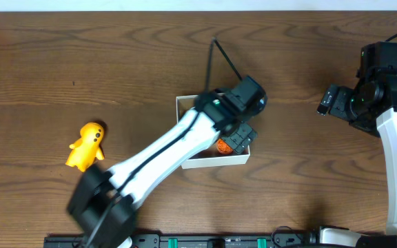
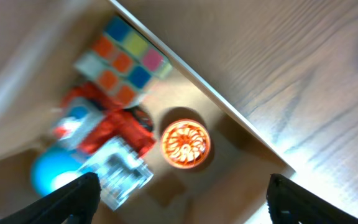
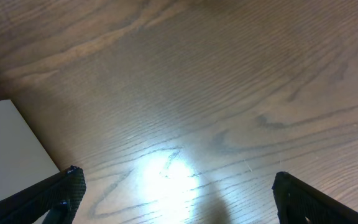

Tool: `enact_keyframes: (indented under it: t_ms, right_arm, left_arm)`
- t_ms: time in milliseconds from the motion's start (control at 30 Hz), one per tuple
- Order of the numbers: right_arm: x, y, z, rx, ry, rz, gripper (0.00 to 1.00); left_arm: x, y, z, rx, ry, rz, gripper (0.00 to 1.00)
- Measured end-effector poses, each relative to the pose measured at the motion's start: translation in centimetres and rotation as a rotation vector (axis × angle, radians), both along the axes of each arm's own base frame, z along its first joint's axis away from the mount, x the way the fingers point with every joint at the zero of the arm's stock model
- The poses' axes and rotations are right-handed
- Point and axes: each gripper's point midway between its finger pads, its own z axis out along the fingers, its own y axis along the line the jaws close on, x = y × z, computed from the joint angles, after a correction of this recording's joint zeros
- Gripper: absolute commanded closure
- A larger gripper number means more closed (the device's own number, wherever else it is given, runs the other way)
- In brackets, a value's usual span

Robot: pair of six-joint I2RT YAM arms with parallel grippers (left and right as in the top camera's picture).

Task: Pack container
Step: 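Move the left gripper to the yellow rubber figure and grasp it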

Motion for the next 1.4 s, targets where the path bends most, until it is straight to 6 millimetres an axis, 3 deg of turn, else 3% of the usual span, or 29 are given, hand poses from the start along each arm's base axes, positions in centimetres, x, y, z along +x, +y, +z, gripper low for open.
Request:
enact_keyframes:
  t_ms: [100,200,400,567,633,767,1067,1400]
  right_arm:
    - [0.0,0.0,0.0,0.0,0.0,0.0,0.01]
    - [0.0,0.0,0.0,-0.001,0.001,0.003,0.01]
    - [0.0,0.0,0.0,-0.002,0.001,0.007,0.01]
    - [0.0,0.0,0.0,-0.002,0.001,0.01,0.01]
    - [0.0,0.0,0.0,-0.003,0.002,0.01,0.01]
    - [0.1,0.0,0.0,-0.003,-0.002,0.01,0.01]
    - [0.1,0.0,0.0,-0.003,-0.001,0.011,0.01]
    - [0.0,0.0,0.0,-0.005,0.001,0.016,0.01]
  left_arm:
    - [0.0,1.6,3.6,-0.02,-0.08,0.021,0.02]
    - [0.3,5.2,6.8,0.001,-0.158,0.095,0.02]
    - [1.8,17.4,12.2,0.021,-0.266,0.461,0.02]
    - [1.3,28.3,14.5,0.037,-0.311,0.811,0.02]
    - [0.9,31.1,14.7,0.036,-0.311,0.898,0.02]
    - [0.5,35.0,11.9,0.036,-0.233,0.988,0.02]
    - [1.0,38.4,-1.1,0.066,0.117,1.009,0.02]
    - [1.8,40.0,-8.1,0.084,0.296,1.022,0.02]
